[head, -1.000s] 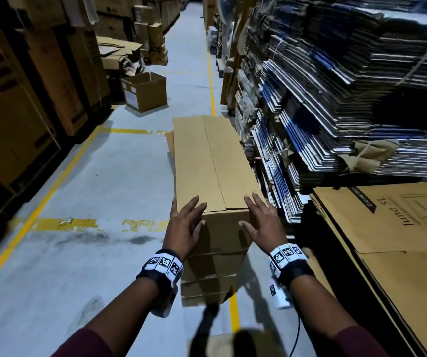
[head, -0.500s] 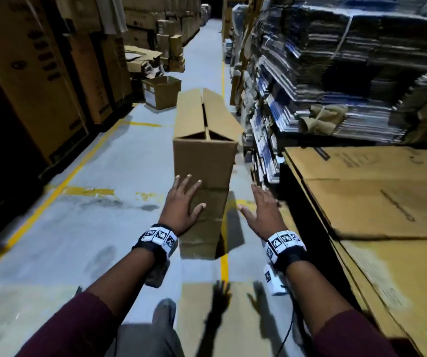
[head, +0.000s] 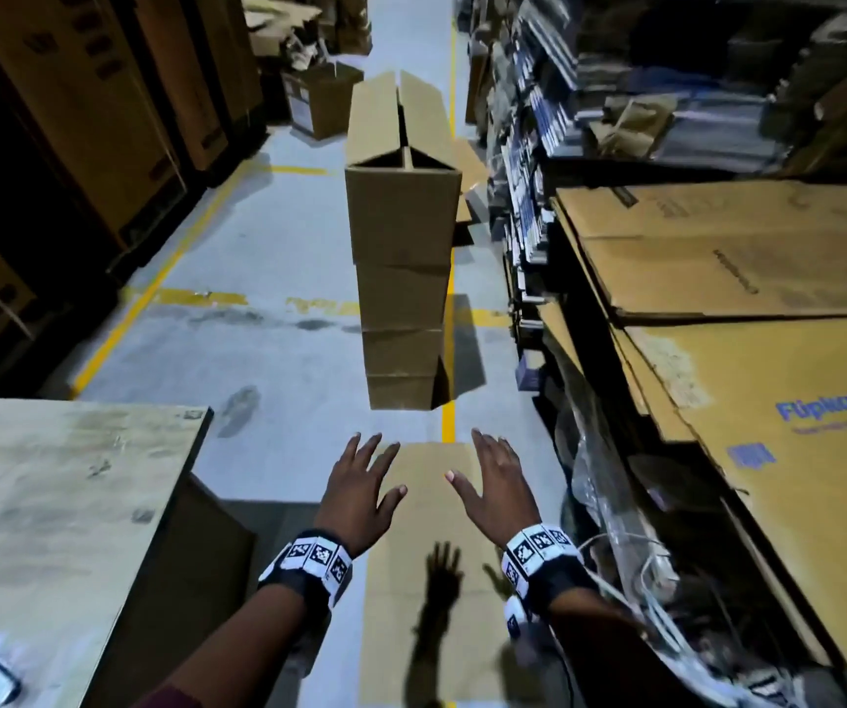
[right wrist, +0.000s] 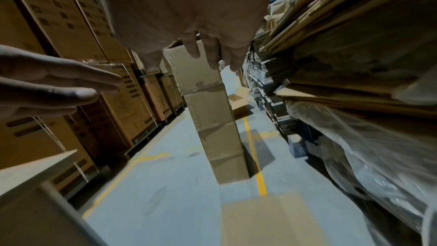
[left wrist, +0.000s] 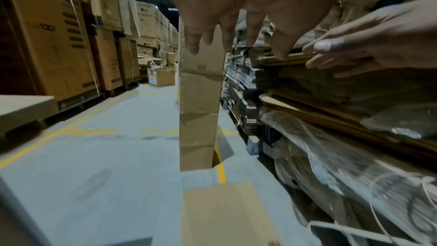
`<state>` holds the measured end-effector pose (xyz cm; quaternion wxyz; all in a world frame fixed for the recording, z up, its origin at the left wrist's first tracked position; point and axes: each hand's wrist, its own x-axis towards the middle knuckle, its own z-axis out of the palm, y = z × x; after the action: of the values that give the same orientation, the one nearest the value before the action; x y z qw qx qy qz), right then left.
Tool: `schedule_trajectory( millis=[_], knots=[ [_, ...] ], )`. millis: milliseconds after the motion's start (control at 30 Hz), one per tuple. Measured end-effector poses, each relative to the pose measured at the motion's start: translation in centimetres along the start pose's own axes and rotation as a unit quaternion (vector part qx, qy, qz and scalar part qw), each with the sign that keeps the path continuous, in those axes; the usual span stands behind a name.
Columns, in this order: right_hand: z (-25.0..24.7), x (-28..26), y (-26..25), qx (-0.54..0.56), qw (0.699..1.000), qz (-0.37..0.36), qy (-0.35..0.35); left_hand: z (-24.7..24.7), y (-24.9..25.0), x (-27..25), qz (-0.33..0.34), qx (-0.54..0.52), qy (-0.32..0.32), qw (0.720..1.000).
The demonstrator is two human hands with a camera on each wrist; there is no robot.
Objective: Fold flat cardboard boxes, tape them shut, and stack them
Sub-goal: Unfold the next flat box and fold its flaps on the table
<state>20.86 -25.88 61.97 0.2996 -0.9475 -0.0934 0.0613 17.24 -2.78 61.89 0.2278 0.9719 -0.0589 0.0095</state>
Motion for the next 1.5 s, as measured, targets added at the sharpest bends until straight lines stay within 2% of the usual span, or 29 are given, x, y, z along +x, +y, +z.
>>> schedule_trajectory(
  millis=[100, 167, 300, 433, 600, 700, 767, 867, 933, 1033, 1200, 1233, 1367, 1500],
  knots=[
    [5.1, -2.1, 1.7, -0.017, 1.000, 0.013, -0.022, 4.9, -2.5, -2.2, -0.021, 0.001, -0.056, 0.998],
    [9.0, -2.4, 3.9, -0.030, 0.998, 0.016, -0.043, 8.8, -4.6, -3.2, -0.025, -0.022, -0.070, 0.997],
    [19.1, -1.5, 9.0, -0.058, 0.995, 0.028, -0.073, 19.4, -10.7, -4.9, -0.049, 0.003, -0.109, 0.993],
    [30.9, 0.1, 16.1, -0.073, 0.992, 0.050, -0.086, 33.4, -18.0, -6.1, -0.080, 0.035, -0.131, 0.987],
    [44.2, 2.0, 26.6, -0.121, 0.987, 0.033, -0.102, 50.1, -25.7, -6.9, -0.101, 0.115, -0.208, 0.966],
    [50.5, 3.3, 31.9, -0.132, 0.986, 0.031, -0.099, 58.0, -29.3, -6.5, -0.147, 0.137, -0.237, 0.950],
    [54.2, 4.1, 35.2, -0.131, 0.985, 0.036, -0.109, 62.5, -31.5, -5.9, -0.211, 0.120, -0.247, 0.938],
    [58.0, 5.5, 38.6, -0.164, 0.975, 0.044, -0.144, 68.0, -33.8, -4.9, -0.308, 0.061, -0.230, 0.921],
    [59.5, 7.3, 39.5, -0.222, 0.961, 0.033, -0.159, 70.2, -34.2, -3.8, -0.353, 0.006, -0.200, 0.914],
    [59.8, 10.5, 38.6, -0.245, 0.959, -0.004, -0.145, 71.1, -34.0, -1.4, -0.409, -0.074, -0.134, 0.900],
    [58.6, 13.2, 36.9, -0.217, 0.970, -0.027, -0.104, 70.7, -34.6, 1.6, -0.386, -0.122, -0.044, 0.913],
    [58.5, 13.2, 36.9, -0.217, 0.970, -0.027, -0.104, 70.7, -34.5, 1.7, -0.394, -0.122, -0.041, 0.910],
    [58.0, 12.6, 37.2, -0.232, 0.965, -0.020, -0.119, 71.2, -33.6, 1.2, -0.445, -0.085, -0.091, 0.887],
    [57.5, 12.2, 37.3, -0.243, 0.961, -0.020, -0.131, 71.1, -33.4, 1.2, -0.471, -0.090, -0.059, 0.876]
  ],
)
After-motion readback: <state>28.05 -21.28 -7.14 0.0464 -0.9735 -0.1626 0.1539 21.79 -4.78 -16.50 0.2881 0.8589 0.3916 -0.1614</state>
